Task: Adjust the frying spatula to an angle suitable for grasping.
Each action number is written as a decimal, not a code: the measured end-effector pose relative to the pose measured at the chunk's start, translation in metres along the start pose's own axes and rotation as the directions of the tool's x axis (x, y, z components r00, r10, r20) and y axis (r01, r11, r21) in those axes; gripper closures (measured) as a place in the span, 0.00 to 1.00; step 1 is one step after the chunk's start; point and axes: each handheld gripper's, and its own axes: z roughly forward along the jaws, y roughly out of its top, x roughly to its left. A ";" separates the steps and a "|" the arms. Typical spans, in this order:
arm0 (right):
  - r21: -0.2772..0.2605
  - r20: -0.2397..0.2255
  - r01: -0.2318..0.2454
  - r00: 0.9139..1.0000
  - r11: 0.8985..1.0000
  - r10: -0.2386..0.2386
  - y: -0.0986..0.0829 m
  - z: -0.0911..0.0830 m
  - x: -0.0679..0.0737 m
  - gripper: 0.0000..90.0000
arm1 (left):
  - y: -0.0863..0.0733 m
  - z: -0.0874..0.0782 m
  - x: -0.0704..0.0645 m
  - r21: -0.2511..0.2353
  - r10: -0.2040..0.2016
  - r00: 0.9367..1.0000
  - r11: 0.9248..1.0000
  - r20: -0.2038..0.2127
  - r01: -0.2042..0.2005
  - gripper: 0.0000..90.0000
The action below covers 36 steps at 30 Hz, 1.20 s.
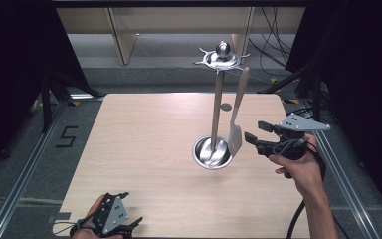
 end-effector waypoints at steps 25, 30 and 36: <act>0.054 -0.012 0.011 1.000 0.998 -0.010 -0.032 0.004 0.001 0.41 | 0.001 -0.002 0.003 0.025 0.017 0.999 1.000 0.029 -0.018 0.17; 0.076 -0.024 0.004 1.000 0.997 -0.002 -0.037 0.004 0.000 0.41 | 0.002 -0.001 0.001 0.016 0.007 1.000 1.000 0.019 -0.007 0.17; 0.116 -0.024 -0.017 0.999 0.993 0.020 -0.046 0.005 0.002 0.40 | 0.001 0.000 0.000 0.003 0.001 1.000 1.000 -0.001 -0.001 0.17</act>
